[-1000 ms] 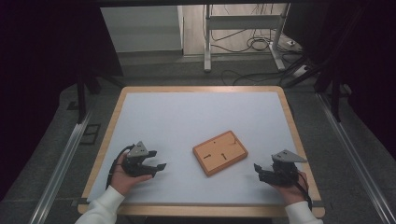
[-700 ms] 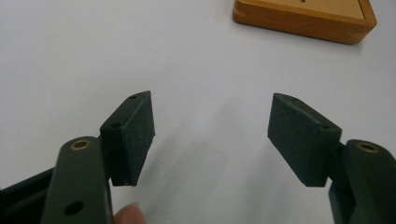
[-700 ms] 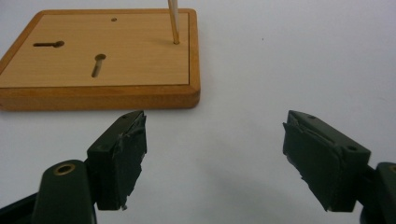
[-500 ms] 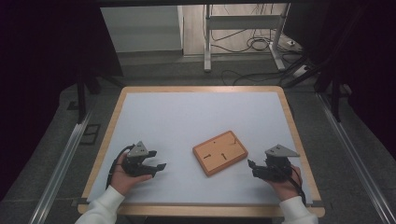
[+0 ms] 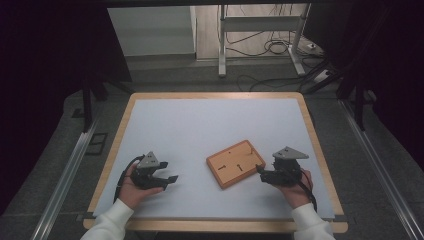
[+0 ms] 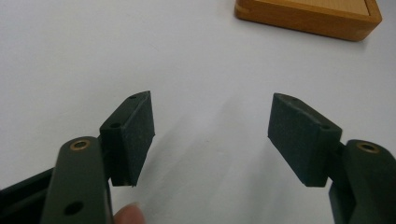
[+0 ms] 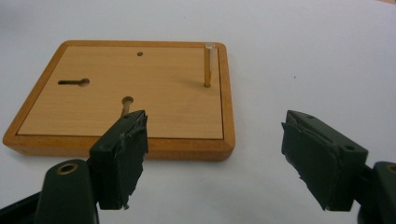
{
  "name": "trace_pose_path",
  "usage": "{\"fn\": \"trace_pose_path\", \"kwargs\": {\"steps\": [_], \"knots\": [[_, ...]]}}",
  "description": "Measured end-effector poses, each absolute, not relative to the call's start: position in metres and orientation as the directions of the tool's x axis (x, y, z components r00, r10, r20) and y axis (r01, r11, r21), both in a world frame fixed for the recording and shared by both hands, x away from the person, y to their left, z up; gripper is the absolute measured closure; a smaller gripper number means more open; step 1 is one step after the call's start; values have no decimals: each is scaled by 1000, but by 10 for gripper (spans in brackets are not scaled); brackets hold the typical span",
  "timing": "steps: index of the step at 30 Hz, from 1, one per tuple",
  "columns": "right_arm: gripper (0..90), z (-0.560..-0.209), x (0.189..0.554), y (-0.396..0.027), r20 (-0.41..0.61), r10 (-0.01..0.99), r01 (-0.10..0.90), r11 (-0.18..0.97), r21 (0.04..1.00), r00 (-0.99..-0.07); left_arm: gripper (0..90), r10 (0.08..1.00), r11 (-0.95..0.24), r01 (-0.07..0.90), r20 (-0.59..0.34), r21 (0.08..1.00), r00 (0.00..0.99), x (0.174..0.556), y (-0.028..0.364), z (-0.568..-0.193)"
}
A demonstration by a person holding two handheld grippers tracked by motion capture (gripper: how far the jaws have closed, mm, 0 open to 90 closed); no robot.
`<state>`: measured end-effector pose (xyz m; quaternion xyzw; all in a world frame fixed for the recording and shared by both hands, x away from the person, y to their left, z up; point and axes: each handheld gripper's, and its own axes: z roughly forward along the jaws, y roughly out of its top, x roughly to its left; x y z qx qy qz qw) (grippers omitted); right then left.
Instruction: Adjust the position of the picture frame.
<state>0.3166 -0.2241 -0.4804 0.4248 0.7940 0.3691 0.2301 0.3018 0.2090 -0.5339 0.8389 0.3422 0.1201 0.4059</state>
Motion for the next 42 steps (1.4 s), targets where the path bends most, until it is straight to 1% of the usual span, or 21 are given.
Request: {"fn": "trace_pose_path", "kwargs": {"steps": [10, 19, 27, 39, 42], "knots": [[232, -477, 327, -211, -53, 835, 497, 376, 782, -548, 308, 671, -438, 476, -75, 763, 737, 302, 209, -534], [237, -483, 340, -202, -59, 831, 505, 390, 770, -553, 308, 667, -441, 476, -77, 761, 741, 303, 208, -535], [267, -490, 354, -194, -69, 827, 506, 404, 762, -557, 307, 664, -446, 476, -77, 758, 744, 303, 208, -535], [423, -500, 376, -186, -91, 812, 499, 439, 747, -577, 307, 665, -442, 479, -81, 759, 742, 303, 208, -536], [502, -502, 381, -185, -86, 814, 501, 433, 749, -575, 307, 666, -441, 479, -81, 759, 741, 303, 209, -536]]}}
